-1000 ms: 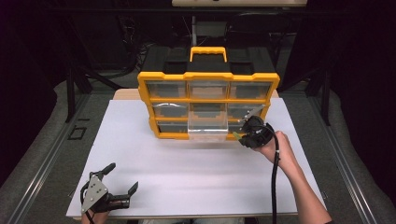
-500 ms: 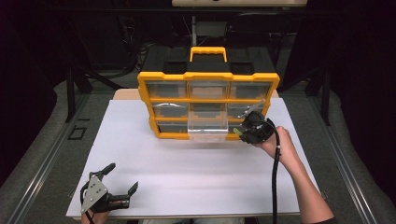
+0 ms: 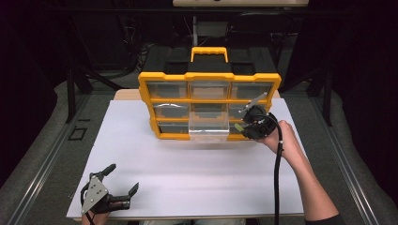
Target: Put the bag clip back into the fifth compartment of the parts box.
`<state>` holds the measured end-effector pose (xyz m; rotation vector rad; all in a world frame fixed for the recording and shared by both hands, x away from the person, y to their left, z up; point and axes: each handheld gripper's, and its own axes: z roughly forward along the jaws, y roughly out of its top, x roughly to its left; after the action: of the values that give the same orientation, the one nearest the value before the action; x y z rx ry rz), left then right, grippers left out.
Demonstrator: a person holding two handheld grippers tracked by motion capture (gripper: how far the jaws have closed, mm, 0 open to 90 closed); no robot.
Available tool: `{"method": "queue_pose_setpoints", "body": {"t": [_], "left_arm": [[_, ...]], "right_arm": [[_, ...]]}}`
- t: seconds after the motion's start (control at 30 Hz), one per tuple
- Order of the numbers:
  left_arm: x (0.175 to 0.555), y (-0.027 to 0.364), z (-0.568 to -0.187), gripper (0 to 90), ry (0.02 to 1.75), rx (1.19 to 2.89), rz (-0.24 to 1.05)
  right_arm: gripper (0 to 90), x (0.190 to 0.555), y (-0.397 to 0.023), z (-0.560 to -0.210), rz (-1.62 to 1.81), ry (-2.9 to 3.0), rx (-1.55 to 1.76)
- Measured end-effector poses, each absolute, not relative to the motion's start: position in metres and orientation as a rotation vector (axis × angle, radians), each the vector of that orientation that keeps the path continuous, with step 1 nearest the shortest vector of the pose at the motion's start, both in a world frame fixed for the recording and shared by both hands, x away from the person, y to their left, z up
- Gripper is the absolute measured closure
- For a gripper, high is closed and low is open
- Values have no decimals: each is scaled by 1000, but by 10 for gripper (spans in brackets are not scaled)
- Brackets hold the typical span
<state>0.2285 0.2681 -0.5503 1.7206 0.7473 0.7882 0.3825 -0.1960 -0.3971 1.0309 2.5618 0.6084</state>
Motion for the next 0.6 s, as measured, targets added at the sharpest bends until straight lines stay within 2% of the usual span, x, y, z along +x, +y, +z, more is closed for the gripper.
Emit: {"method": "queue_pose_setpoints", "body": {"t": [0.6], "left_arm": [[229, 268, -550, 3, 747, 1720, 787]], "right_arm": [[796, 383, -194, -377, 614, 2536, 1021]]}}
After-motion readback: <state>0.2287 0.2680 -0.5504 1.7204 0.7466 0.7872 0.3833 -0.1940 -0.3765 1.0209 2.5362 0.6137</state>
